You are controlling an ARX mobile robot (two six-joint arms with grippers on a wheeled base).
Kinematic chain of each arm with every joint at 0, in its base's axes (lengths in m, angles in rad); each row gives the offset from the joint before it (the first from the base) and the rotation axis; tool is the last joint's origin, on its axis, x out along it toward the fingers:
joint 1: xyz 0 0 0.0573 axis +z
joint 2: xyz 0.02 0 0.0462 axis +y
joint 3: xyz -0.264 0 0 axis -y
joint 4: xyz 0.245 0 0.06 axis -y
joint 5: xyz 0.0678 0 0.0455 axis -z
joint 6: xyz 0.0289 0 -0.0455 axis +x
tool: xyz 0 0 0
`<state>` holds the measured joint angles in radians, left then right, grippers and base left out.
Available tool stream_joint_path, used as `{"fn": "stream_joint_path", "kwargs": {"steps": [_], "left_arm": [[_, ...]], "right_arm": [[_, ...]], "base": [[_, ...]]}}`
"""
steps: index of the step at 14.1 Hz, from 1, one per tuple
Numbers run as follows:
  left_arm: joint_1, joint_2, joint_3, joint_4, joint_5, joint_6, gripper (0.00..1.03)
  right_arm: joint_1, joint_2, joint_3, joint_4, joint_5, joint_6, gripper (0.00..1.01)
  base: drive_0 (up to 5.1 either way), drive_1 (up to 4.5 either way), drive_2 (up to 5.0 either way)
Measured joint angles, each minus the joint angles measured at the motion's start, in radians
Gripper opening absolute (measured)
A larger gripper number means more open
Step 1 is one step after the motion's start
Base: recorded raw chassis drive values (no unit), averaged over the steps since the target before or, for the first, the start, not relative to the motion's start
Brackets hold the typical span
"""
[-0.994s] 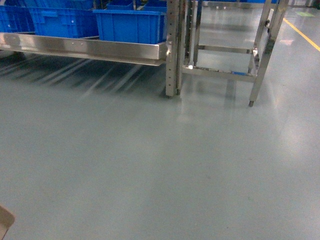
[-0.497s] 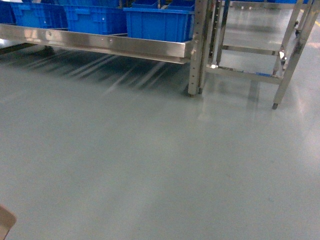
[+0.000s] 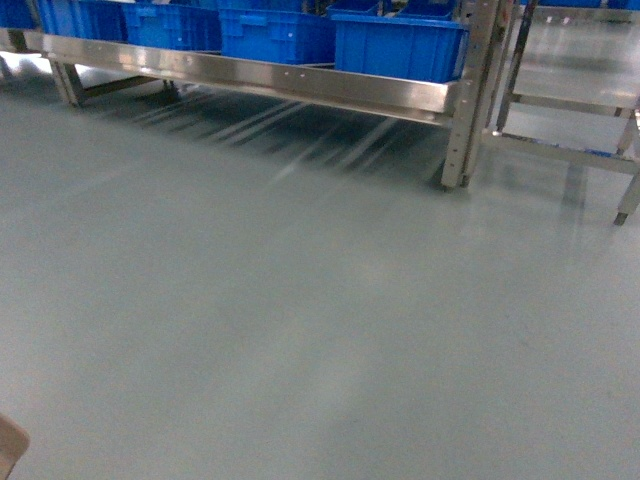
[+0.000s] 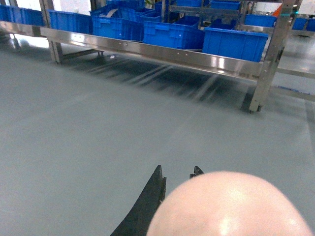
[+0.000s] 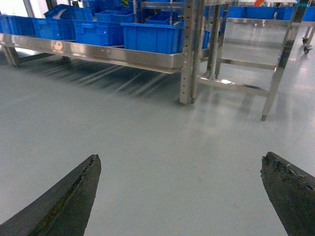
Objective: Place part in tray to right shelf
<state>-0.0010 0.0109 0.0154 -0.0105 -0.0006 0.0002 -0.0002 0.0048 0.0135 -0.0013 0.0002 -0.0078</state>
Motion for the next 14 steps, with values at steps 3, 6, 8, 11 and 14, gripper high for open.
{"fn": "stream_joint_path", "kwargs": {"steps": [3,6,8,11,14], "left_arm": [[0.000,0.000,0.000,0.002,0.001,0.000,0.12],[0.000,0.000,0.000,0.001,0.000,0.000,0.12],[0.000,0.000,0.000,0.002,-0.001,0.000,0.12],[0.000,0.000,0.000,0.003,0.000,0.000,0.12],[0.000,0.000,0.000,0.003,0.001,0.000,0.12]], "right_arm": [[0.000,0.000,0.000,0.000,0.000,0.000,0.98],[0.000,0.000,0.000,0.000,0.000,0.000,0.98],[0.000,0.000,0.000,0.003,0.000,0.000,0.98],[0.000,0.000,0.000,-0.003,0.000,0.000,0.98],[0.000,0.000,0.000,-0.002,0.000,0.000,0.98]], "base": [[4.5,-4.12,1.0],[4.5,-4.12,1.0],[4.5,-4.12,1.0],[4.5,-4.12,1.0],[4.5,-4.12,1.0]]}}
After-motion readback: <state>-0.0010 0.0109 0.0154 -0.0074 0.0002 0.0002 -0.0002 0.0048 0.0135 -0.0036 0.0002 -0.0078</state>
